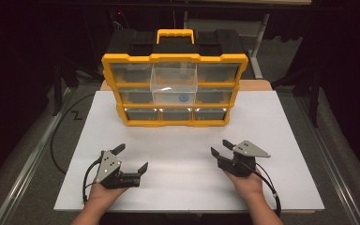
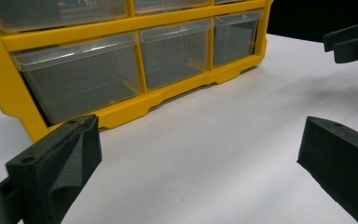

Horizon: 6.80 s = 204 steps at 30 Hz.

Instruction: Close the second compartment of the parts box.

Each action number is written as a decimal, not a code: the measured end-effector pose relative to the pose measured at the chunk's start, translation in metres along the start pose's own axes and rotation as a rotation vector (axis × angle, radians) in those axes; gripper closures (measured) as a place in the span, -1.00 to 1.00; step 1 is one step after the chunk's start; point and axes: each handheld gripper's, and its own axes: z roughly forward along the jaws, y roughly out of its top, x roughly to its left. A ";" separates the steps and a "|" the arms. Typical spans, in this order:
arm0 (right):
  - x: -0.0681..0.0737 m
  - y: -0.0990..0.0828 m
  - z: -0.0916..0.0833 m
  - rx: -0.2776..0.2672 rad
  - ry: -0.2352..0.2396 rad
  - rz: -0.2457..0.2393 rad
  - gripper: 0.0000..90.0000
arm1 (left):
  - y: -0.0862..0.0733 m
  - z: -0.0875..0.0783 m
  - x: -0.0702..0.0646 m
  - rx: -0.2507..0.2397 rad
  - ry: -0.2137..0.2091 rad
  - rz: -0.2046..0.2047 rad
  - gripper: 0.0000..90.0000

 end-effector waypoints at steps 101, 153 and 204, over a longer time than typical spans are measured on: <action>0.071 0.139 0.022 -0.260 0.093 -0.191 1.00 | 0.001 -0.002 -0.001 -0.023 -0.014 0.015 -1.00; 0.072 0.175 0.025 -0.332 0.061 -0.207 1.00 | 0.001 -0.004 -0.002 -0.035 -0.025 0.009 -1.00; 0.063 0.172 0.054 -0.269 0.010 -0.209 1.00 | 0.001 -0.004 -0.001 -0.039 -0.024 0.011 -1.00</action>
